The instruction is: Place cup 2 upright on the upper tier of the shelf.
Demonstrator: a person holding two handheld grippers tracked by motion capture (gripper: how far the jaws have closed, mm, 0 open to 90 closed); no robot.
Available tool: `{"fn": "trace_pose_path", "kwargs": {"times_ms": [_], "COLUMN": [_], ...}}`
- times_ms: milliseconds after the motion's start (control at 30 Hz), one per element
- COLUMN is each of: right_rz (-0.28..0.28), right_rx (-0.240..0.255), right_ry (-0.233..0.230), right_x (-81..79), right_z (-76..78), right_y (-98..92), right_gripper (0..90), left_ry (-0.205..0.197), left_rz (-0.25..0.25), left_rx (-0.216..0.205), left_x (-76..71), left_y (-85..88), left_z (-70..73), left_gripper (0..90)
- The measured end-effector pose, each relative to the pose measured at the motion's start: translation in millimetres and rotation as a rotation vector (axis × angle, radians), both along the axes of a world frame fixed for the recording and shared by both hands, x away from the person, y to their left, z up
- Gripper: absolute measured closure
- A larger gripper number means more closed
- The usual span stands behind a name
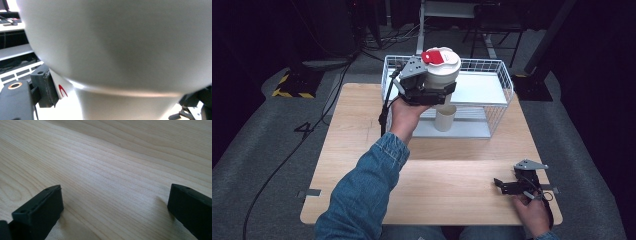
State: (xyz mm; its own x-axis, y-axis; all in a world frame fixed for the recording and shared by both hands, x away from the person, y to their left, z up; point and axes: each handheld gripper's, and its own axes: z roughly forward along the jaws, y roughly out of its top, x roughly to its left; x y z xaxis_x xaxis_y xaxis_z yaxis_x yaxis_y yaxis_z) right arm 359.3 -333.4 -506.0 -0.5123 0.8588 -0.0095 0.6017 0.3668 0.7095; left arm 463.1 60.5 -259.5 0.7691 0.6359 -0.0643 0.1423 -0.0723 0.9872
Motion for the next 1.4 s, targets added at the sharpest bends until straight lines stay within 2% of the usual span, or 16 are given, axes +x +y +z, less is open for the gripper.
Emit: {"fn": "trace_pose_path", "kwargs": {"times_ms": [267,567,767,933,1067,1400], "right_rz": [0.000,0.002,0.002,0.002,0.002,0.002], "right_rx": [0.000,0.001,0.001,0.001,0.001,0.002], "right_ry": [0.000,0.000,0.000,-0.001,-0.001,0.000], "right_x": [0.0,0.1,0.1,0.1,0.1,0.1], "right_z": [0.0,0.0,0.0,0.0,0.0,0.0], "right_y": [0.0,-0.1,-0.1,-0.2,-0.2,-0.1], "right_gripper": [0.3,0.3,0.3,0.3,0.3,0.3], "left_ry": [-0.011,-0.018,-0.008,0.004,0.017,0.055], "left_rz": [0.054,0.117,0.161,0.194,0.201,0.252], "left_rx": [-0.027,-0.011,-0.054,-0.020,-0.005,0.000], "left_x": [20.8,40.6,53.3,62.7,67.2,75.7], "left_y": [0.3,-1.4,-4.9,-10.3,-13.8,-17.1], "left_z": [8.3,10.6,6.1,1.5,-2.5,-13.5], "left_gripper": [13.4,13.4,13.4,13.4,13.4,13.4]}}
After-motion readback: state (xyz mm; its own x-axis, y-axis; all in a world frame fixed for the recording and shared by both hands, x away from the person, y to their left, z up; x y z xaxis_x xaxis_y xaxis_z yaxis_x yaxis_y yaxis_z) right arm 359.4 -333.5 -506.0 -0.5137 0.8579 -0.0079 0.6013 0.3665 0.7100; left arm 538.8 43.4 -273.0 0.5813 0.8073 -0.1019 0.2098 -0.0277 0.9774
